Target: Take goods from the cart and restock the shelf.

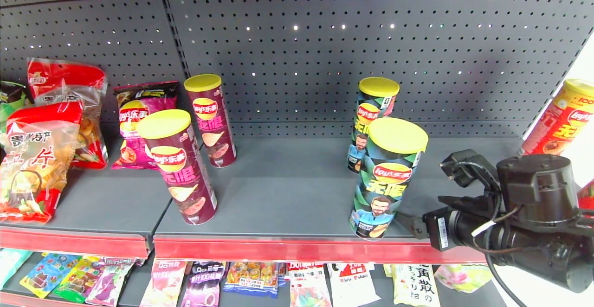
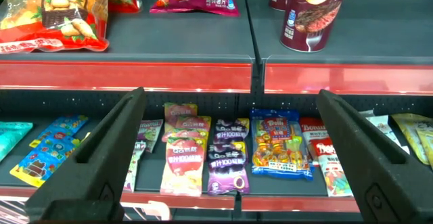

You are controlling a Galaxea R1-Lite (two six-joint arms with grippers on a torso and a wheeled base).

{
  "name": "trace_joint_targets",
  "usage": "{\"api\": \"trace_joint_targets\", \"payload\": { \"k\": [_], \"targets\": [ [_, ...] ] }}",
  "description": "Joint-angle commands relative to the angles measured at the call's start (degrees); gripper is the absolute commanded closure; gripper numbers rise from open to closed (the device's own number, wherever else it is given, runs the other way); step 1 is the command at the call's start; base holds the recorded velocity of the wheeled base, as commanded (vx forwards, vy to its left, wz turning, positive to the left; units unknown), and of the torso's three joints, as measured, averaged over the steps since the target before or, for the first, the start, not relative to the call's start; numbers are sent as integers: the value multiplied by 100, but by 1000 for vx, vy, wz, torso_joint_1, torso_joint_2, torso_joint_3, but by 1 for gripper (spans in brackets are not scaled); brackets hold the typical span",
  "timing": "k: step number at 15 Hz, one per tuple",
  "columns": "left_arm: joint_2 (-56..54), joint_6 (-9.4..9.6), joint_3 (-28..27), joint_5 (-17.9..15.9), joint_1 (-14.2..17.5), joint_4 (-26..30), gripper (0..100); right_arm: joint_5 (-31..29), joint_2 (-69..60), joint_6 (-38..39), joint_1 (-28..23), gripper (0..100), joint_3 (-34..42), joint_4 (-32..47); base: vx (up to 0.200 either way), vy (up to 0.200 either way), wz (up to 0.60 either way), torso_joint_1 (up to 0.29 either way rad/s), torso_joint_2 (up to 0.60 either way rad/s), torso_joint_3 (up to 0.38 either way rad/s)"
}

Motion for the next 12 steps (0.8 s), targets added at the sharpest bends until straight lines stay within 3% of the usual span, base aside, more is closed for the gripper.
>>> {"api": "trace_joint_targets", "payload": {
  "k": [1, 6, 9, 12],
  "targets": [
    [7, -1, 1, 2, 0, 0, 0, 3, 8, 15, 49, 0, 6, -3, 0, 0, 0, 0, 0, 0],
    [7, -1, 1, 2, 0, 0, 0, 3, -28, 6, 23, 0, 32, -3, 0, 0, 0, 0, 0, 0],
    [7, -1, 1, 2, 0, 0, 0, 3, -379, -38, -399, 0, 199, 76, 0, 0, 0, 0, 0, 0],
    [7, -1, 1, 2, 0, 0, 0, -6, -687, -214, -496, 0, 357, 94, 0, 0, 0, 0, 0, 0]
  ]
}}
